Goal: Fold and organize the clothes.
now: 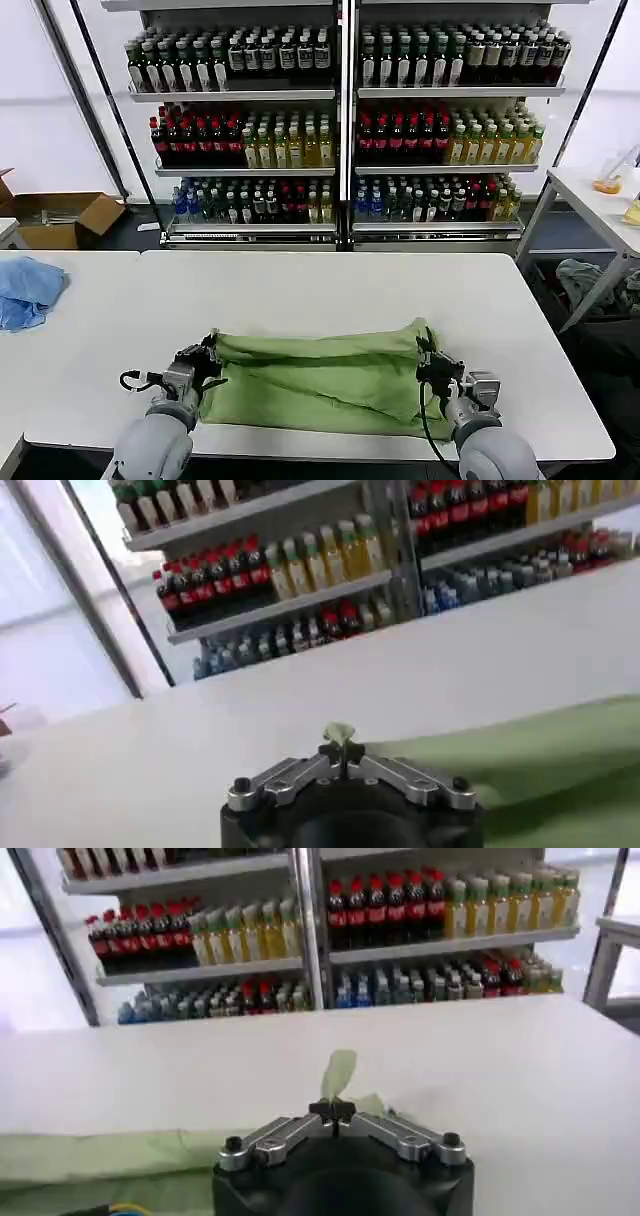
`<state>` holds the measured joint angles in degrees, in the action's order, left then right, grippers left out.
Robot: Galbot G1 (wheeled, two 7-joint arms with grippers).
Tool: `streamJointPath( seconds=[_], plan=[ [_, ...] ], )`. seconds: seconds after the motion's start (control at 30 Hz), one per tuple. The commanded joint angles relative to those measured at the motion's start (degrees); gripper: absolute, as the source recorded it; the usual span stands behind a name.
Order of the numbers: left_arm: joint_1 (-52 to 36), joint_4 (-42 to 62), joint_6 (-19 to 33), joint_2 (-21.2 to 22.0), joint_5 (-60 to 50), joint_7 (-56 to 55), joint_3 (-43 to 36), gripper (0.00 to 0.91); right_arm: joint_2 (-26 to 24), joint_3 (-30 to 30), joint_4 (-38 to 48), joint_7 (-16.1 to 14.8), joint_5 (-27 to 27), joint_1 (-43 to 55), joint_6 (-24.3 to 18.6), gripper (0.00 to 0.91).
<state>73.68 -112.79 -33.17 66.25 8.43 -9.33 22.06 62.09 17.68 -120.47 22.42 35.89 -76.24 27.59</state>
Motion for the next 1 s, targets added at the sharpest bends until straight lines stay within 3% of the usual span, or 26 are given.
streamJointPath(
  seconds=[0.03, 0.27, 0.5, 0.97, 1.0],
  plan=[
    [1.93, 1.48, 0.05, 1.96, -7.33, 1.79, -0.36, 0.907, 0.48, 0.55, -0.92, 1.06, -1.54, -3.48, 3.34, 0.907],
    [2.36, 0.59, 0.47, 3.87, -6.28, -0.83, -0.47, 0.907, 0.6, 0.49, -2.46, -0.03, -3.76, -4.72, 1.8, 0.907],
    [5.23, 1.38, 5.59, 7.69, -7.97, -7.03, -0.48, 0.907, 0.57, 0.74, -3.74, -0.67, -5.07, -6.71, 0.31, 0.907],
    [3.92, 6.46, 3.23, 12.65, -8.4, -10.54, -0.55, 0.907, -0.28, 0.66, -3.5, -0.67, -4.8, -6.72, -0.31, 0.907],
    [4.09, 6.36, 2.92, 12.85, -8.06, -10.55, -0.52, 0.766, -0.35, 0.66, -3.53, -0.61, -4.67, -6.66, -0.3, 0.907]
  ],
)
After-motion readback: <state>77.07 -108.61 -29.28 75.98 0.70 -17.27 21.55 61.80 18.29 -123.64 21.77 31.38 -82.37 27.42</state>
